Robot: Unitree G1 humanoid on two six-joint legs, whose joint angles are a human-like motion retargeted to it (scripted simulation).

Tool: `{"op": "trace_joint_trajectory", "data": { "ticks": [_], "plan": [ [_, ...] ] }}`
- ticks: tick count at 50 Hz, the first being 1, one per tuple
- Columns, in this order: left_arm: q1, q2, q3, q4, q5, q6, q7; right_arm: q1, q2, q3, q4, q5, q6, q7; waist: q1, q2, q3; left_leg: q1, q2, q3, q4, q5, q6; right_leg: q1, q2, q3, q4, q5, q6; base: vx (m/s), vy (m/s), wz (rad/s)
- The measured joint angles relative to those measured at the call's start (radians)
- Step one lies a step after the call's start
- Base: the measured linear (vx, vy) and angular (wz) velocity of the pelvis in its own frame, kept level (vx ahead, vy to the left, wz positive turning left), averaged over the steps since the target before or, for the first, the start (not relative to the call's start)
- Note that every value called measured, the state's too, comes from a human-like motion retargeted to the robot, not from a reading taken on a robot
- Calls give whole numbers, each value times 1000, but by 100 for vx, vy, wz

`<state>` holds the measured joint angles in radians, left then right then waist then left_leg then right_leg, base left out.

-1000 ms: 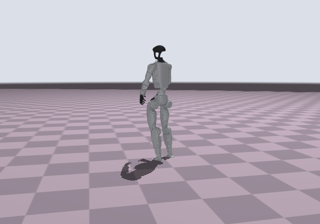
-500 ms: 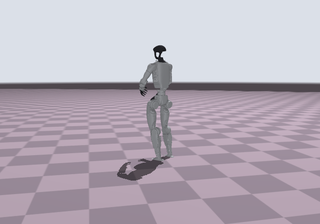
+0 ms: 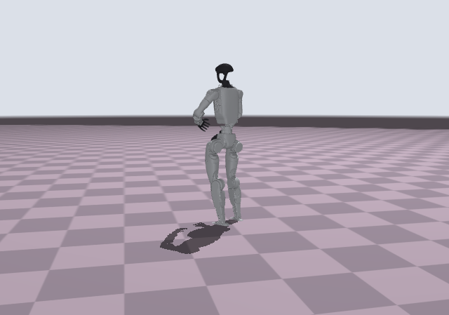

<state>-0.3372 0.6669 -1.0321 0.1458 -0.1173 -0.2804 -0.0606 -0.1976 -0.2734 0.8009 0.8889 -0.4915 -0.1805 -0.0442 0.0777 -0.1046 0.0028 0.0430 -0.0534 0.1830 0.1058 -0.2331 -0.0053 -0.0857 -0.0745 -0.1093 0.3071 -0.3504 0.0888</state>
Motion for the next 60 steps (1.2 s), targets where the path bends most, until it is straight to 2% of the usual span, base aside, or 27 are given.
{"op": "trace_joint_trajectory", "data": {
  "ticks": [13,25,43,60],
  "plan": [
    [-73,15,-67,-42,15,-31,46,-19,4,21,-19,-2,-15,-60,-4,-11,-2,-9,0,18,14,-4,5,-19,1,15,12,-6,11,0,0,0],
    [-182,-44,-156,-110,14,-69,91,-34,2,52,-61,16,-35,-130,-28,-18,-8,-10,3,36,16,1,9,-29,6,32,7,-2,20,0,0,-1],
    [-337,-56,-311,-162,61,-129,71,-63,2,96,-108,-12,-64,-160,-59,-23,-16,-15,14,72,44,-1,13,-34,22,71,-15,11,36,-1,-2,-20],
    [-391,-37,-368,-201,92,-151,51,-77,6,100,-136,-58,-75,-177,-78,-29,-16,-20,22,113,77,-13,24,-42,34,107,-24,17,54,0,-1,-21]
  ]
}}
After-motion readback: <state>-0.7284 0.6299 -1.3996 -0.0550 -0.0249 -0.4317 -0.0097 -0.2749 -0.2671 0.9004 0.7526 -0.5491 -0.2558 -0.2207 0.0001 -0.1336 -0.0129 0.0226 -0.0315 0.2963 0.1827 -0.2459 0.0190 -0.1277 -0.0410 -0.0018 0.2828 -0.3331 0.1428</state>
